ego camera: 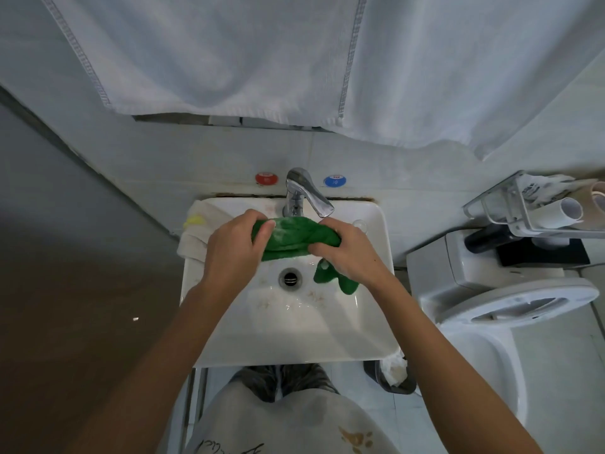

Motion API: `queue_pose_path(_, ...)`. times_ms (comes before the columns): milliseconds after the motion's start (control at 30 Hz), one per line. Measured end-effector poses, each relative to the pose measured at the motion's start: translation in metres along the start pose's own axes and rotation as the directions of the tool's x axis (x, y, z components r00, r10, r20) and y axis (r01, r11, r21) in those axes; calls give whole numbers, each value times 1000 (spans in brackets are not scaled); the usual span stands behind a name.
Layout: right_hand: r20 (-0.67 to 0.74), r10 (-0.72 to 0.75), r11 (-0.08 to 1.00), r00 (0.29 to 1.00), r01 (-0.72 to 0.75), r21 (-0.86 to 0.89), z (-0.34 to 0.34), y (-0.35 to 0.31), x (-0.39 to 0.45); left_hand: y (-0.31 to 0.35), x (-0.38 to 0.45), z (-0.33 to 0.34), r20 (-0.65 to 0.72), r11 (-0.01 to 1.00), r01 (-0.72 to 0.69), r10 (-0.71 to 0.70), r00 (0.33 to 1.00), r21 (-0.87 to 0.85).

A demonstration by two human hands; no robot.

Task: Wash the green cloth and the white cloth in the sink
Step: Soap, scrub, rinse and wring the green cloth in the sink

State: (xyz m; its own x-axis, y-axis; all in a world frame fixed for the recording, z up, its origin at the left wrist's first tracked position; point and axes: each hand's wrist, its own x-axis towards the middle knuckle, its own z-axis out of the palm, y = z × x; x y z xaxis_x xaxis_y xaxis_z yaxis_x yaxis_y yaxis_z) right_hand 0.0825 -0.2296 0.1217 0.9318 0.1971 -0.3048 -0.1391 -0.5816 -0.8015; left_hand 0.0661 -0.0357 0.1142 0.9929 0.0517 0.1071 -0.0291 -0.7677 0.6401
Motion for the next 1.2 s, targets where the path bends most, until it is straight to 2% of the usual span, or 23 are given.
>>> queue_pose_path(133, -129, -59, 937, 990, 100, 335, 10, -5, -1, 14, -1, 0, 29, 984, 103, -99, 995, -147)
queue_pose_path(200, -188, 67, 888, 980, 27, 460, 20, -19, 2, 26, -6, 6, 39, 956, 142, -136, 990, -256)
queue_pose_path(267, -160, 272, 776, 949, -118, 620, 32, -33, 8, 42, -11, 18, 13, 916, 153, -159, 987, -370)
queue_pose_path(333, -131, 397, 686, 909, -199, 700, 48, -43, 10, 54, -7, 27, -61, 888, 158, -204, 977, -433)
queue_pose_path(400, -171, 457, 665, 873, -208, 718, 63, -48, 4, 58, 8, 31, -121, 843, 225, -321, 939, -489)
queue_pose_path(467, -248, 459, 701, 853, -176, 691, 70, -46, -2, 53, 20, 32, -136, 796, 251, -382, 914, -551)
queue_pose_path(533, -324, 423, 745, 846, -122, 655, 64, -42, -1, 55, 9, 37, -158, 823, 186, -315, 936, -537)
queue_pose_path(600, -374, 428, 717, 823, -57, 695, 53, -41, 8, 61, -14, 46, -146, 846, 128, -235, 961, -518)
queue_pose_path(667, -368, 436, 683, 821, -36, 730, 51, -42, 10, 60, -20, 50, -134, 832, 151, -259, 956, -533)
queue_pose_path(767, -315, 337, 757, 887, -57, 651, 61, -47, -5, 40, 8, 46, -169, 820, 215, -351, 921, -531)
queue_pose_path(833, -284, 267, 792, 921, -41, 609, 60, -46, -9, 34, 10, 44, -180, 822, 214, -355, 918, -527)
queue_pose_path(967, -332, 353, 735, 875, -39, 677, 51, -45, 11, 55, -20, 48, -202, 836, 107, -251, 947, -538)
queue_pose_path(1133, -291, 285, 796, 913, -56, 603, 59, -46, -4, 42, 12, 39, -208, 830, 216, -364, 908, -514)
queue_pose_path(1200, -314, 285, 794, 906, -40, 607, 53, -42, 6, 54, -5, 43, -212, 830, 178, -332, 919, -528)
